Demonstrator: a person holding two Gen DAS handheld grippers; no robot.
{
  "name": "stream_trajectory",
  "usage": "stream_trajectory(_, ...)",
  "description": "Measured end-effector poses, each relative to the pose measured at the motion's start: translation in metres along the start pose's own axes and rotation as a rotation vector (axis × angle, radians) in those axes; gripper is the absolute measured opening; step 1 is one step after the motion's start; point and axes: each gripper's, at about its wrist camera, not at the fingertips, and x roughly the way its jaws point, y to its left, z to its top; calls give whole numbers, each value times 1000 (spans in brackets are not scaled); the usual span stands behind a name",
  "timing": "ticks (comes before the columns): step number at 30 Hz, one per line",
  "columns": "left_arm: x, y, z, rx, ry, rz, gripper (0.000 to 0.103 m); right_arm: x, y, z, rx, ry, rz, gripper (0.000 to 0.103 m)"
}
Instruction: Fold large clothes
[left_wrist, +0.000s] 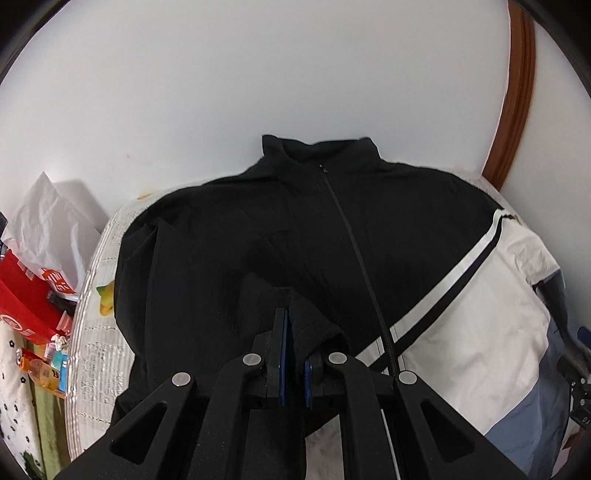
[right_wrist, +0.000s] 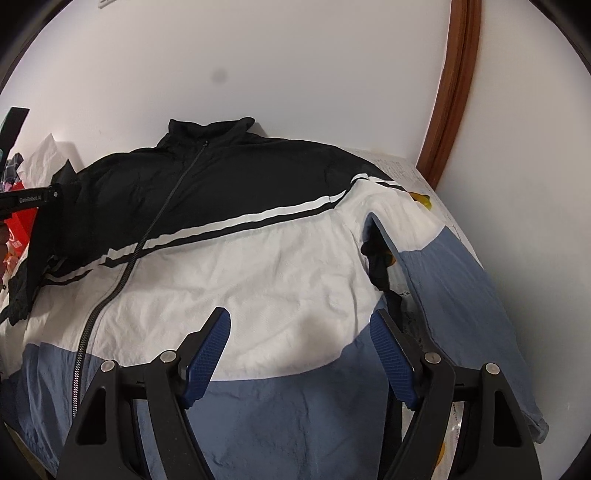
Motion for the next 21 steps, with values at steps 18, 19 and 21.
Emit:
stream_trajectory(18,-62,41,-25,-79,-74,-109,78,-18,50,22,-91,-27,83,52)
stream_trajectory(19,-67,49,-29,-93,-83,-108,80,-16,59,28,-106,-25,104,52)
stream_trajectory(21,-75,68,-39,-126,-90,-103,82,-15,82,41,-146,-37,142,52)
